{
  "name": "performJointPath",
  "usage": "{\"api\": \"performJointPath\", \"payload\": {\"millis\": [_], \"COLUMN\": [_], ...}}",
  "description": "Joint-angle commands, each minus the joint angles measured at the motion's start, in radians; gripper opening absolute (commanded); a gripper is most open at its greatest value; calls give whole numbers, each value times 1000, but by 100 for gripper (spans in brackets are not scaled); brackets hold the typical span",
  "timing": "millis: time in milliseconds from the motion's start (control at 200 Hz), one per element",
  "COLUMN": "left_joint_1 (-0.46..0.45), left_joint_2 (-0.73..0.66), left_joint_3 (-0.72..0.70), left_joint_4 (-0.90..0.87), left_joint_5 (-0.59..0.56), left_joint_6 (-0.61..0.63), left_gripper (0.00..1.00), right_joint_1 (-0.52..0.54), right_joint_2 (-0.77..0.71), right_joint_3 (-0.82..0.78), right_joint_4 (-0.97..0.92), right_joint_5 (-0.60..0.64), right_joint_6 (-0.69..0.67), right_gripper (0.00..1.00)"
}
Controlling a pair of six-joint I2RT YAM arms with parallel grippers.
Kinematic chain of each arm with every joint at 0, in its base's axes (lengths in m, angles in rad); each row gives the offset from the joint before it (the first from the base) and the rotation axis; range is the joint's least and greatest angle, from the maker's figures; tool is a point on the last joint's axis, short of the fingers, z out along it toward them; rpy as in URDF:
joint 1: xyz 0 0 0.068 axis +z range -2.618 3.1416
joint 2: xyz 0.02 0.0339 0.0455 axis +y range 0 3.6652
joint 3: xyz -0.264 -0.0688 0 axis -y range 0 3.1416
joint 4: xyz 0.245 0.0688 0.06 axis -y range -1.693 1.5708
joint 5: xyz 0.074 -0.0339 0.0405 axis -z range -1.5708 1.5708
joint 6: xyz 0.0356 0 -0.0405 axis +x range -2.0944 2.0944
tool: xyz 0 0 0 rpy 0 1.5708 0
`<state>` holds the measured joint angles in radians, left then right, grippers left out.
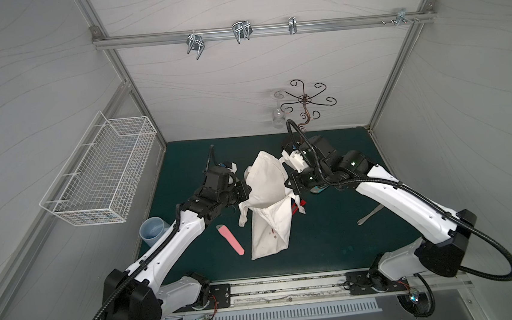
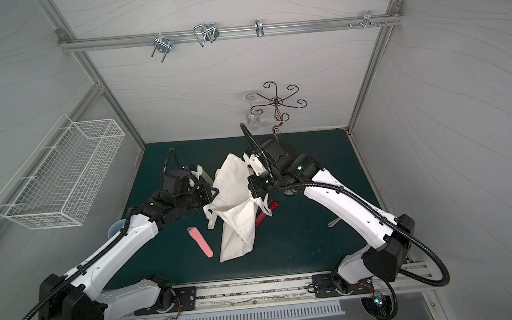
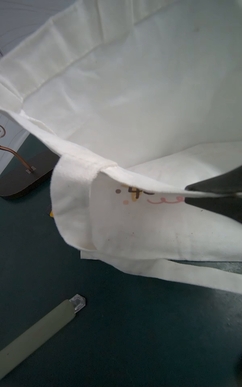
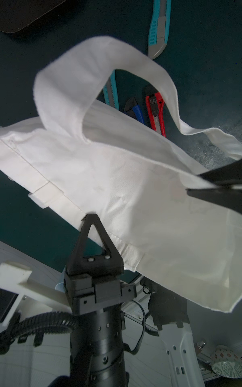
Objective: Place the art knife into the pouch
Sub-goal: Open the pouch at the center of the board, then pick up the utility knife at the center of the board.
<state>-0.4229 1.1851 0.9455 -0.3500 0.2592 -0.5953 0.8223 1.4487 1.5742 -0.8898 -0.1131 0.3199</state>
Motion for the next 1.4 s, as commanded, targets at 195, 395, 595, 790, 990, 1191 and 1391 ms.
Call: {"api": "performJointPath", "payload": {"millis": [195, 395, 595, 790, 990, 1191, 1391], "left_joint_1": [133, 214, 261, 297, 301, 301, 302], "left_joint_2": [53, 116, 165, 173, 188, 222, 245], "left_joint_3": [335, 423, 448, 403, 373, 361, 360], "left_joint_4": [-44, -46, -29, 10, 40, 64, 62], "left_joint_5": [117, 184, 225, 264, 270, 271, 254], "left_joint_6": [29, 22, 9, -9, -16, -14, 5], "left_gripper": [0, 0, 0, 0, 0, 0, 0], "right_joint_1": [-154, -217, -219, -219, -170, 5, 230], "right_joint_2": [155, 351, 447, 335, 84, -105, -72], "right_joint_3": [208, 388, 510, 507, 235, -77, -306], "right_joint_4": [-86, -124, -134, -120, -13, 101, 283], "right_joint_5": [-13, -63, -82, -39, 25, 82, 129], "right_joint_6": [-46, -43, -49, -72, -90, -30, 121], "right_gripper": [0, 0, 12, 66, 99, 99, 98]}}
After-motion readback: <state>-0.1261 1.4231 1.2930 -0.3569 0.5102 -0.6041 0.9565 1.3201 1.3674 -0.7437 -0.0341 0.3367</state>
